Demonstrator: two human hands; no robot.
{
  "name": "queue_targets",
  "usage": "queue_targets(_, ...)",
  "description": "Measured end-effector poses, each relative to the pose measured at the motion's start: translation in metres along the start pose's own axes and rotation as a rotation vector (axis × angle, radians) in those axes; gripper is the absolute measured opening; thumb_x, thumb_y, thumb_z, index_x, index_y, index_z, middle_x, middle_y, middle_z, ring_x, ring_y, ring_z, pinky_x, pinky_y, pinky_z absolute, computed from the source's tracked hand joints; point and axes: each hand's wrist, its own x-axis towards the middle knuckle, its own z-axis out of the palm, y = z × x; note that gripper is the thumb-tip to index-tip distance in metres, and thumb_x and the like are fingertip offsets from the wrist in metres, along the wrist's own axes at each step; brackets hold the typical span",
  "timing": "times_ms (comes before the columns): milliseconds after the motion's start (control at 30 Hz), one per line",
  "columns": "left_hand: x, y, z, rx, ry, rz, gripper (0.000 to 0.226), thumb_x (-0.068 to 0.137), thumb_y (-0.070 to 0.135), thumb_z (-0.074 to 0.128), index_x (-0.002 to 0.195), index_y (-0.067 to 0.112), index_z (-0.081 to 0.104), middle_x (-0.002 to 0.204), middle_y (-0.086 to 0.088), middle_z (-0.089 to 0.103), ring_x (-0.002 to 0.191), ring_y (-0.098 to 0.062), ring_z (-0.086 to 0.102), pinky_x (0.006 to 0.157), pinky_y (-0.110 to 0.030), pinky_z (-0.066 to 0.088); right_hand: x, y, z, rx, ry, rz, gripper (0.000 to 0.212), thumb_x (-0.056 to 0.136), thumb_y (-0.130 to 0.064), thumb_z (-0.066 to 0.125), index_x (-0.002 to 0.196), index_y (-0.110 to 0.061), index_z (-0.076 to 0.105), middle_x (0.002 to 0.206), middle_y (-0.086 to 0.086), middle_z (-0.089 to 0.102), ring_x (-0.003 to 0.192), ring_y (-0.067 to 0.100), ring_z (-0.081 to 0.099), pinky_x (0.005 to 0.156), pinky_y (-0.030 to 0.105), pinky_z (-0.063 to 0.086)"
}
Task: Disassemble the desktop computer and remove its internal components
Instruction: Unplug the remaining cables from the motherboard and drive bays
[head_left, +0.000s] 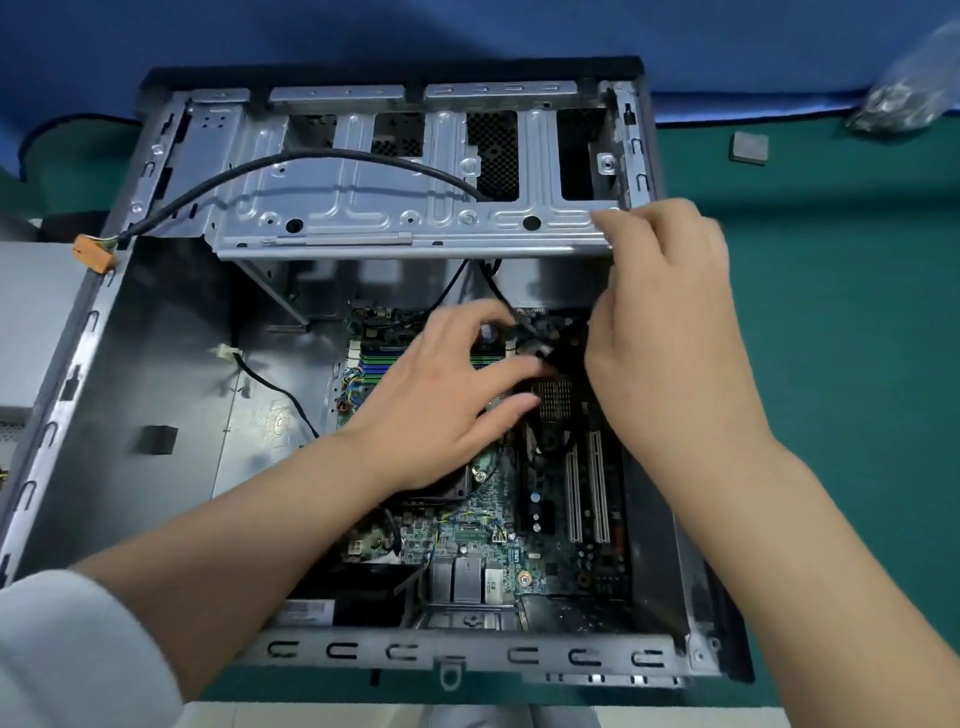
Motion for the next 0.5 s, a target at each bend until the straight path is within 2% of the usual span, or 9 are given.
queue_targets(100, 0.014, 0.013, -0.005, 0.025, 0.168, 0.122, 0.022, 0.09, 0.026, 0.053, 0.1, 0.009, 0.063, 0.13, -0.012, 0.042, 0.12, -0.031, 0.038, 0.105, -0.041, 0.032, 0.0, 0.003, 0.0, -0.003, -0.012, 0.071, 0.057, 0.079, 0.01, 0.042, 0.135, 0.002, 0.042, 0.133, 0.018, 0.04, 0.122, 0.031, 0.037, 0.088, 0.028, 0.033)
queue_targets(200, 0.022, 0.016, -0.011, -0.005, 0.052, 0.188, 0.023, 0.092, 0.02, 0.052, 0.107, 0.006, 0.063, 0.129, -0.012, 0.052, 0.123, -0.03, 0.045, 0.106, -0.043, 0.035, 0.001, 0.009, 0.002, -0.021, -0.028, 0.137, 0.055, 0.09, -0.001, 0.041, 0.144, -0.002, 0.03, 0.146, 0.013, 0.031, 0.124, 0.031, 0.039, 0.094, 0.03, 0.032)
queue_targets(267, 0.021, 0.012, -0.015, -0.072, -0.053, 0.112, 0.031, 0.096, 0.023, 0.047, 0.12, 0.009, 0.059, 0.127, -0.006, 0.054, 0.121, -0.023, 0.048, 0.107, -0.038, 0.036, 0.0, 0.015, 0.004, -0.012, -0.095, 0.218, 0.055, 0.099, -0.017, 0.036, 0.15, -0.007, 0.016, 0.15, 0.012, 0.029, 0.118, 0.036, 0.047, 0.083, 0.031, 0.032)
queue_targets(333, 0.019, 0.011, -0.017, -0.136, -0.111, 0.011, 0.032, 0.097, 0.024, 0.045, 0.124, 0.012, 0.058, 0.124, -0.001, 0.056, 0.118, -0.018, 0.05, 0.106, -0.031, 0.035, -0.001, 0.019, 0.003, 0.076, -0.181, 0.307, 0.056, 0.102, -0.031, 0.028, 0.151, -0.012, 0.009, 0.138, 0.016, 0.045, 0.11, 0.037, 0.051, 0.073, 0.033, 0.03)
queue_targets(367, 0.021, 0.012, -0.017, -0.152, -0.123, -0.025, 0.031, 0.097, 0.023, 0.046, 0.122, 0.013, 0.06, 0.122, 0.0, 0.056, 0.116, -0.016, 0.05, 0.105, -0.03, 0.035, -0.002, 0.021, 0.002, 0.16, -0.21, 0.364, 0.055, 0.102, -0.036, 0.026, 0.151, -0.013, 0.012, 0.13, 0.018, 0.051, 0.107, 0.037, 0.052, 0.072, 0.033, 0.03)
queue_targets(433, 0.028, 0.017, -0.015, -0.154, -0.124, -0.081, 0.029, 0.097, 0.026, 0.045, 0.117, 0.015, 0.063, 0.116, 0.002, 0.057, 0.112, -0.017, 0.051, 0.102, -0.032, 0.036, -0.001, 0.025, 0.001, 0.332, -0.228, 0.459, 0.048, 0.102, -0.041, 0.025, 0.142, -0.015, 0.03, 0.115, 0.014, 0.058, 0.1, 0.033, 0.052, 0.069, 0.029, 0.028)
queue_targets(500, 0.042, 0.025, -0.009, -0.164, -0.124, -0.142, 0.028, 0.096, 0.031, 0.046, 0.111, 0.016, 0.064, 0.108, 0.0, 0.057, 0.106, -0.019, 0.052, 0.096, -0.035, 0.04, 0.001, 0.027, 0.002, 0.428, -0.206, 0.498, 0.041, 0.102, -0.041, 0.023, 0.127, -0.014, 0.042, 0.1, 0.005, 0.057, 0.09, 0.026, 0.049, 0.062, 0.027, 0.022)
